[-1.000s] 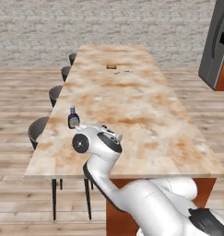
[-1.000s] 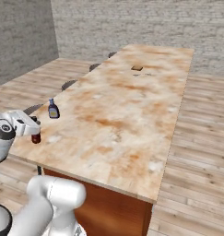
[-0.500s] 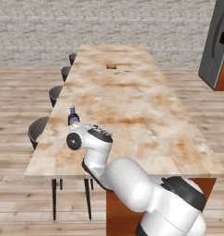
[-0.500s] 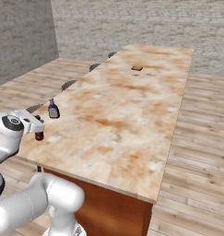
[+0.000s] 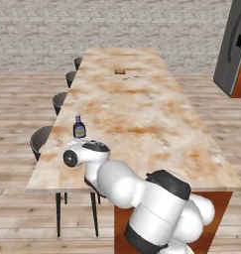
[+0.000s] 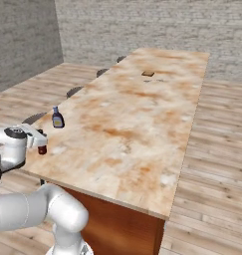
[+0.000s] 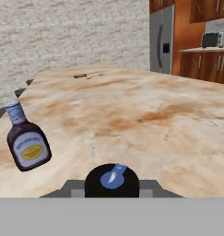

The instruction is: Move the condiment bottle and condiment bottle from the cabinet to the dining counter.

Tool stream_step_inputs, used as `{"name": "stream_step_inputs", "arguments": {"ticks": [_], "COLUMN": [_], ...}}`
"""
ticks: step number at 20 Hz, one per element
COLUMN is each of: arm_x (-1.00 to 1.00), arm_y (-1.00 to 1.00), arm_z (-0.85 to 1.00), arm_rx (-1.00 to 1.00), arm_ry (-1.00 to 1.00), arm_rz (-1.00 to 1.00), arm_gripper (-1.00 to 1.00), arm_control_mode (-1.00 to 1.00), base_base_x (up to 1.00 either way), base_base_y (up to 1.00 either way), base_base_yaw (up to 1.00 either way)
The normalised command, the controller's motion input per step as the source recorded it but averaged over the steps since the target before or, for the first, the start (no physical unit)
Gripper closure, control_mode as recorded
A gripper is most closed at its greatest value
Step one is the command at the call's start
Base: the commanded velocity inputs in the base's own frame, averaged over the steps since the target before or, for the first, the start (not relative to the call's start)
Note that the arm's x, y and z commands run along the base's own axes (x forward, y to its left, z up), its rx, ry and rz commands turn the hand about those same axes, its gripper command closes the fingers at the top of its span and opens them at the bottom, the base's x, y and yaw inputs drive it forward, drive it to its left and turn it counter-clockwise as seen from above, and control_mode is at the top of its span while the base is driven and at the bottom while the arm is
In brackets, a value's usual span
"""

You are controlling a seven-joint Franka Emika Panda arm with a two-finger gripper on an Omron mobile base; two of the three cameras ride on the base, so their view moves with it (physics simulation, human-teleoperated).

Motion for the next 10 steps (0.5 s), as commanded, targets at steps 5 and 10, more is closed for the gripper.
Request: {"name": "stream_step_inputs", "arguments": {"ticks": [5,10], "arm_x": [0.28,0.33], "arm_y": [0.24,0.2], "arm_z": [-0.44,-0.45], "arm_rx": [-0.02,-0.01], "arm_ry": [0.0,0.0], "arm_rz": [0.0,0.0], "arm_gripper": [1.0,1.0], "arm_control_mode": [-1.0,-1.0], "base_base_x": [0.0,0.0], "base_base_y": [0.0,0.0], "base_base_yaw": [0.0,0.0]}}
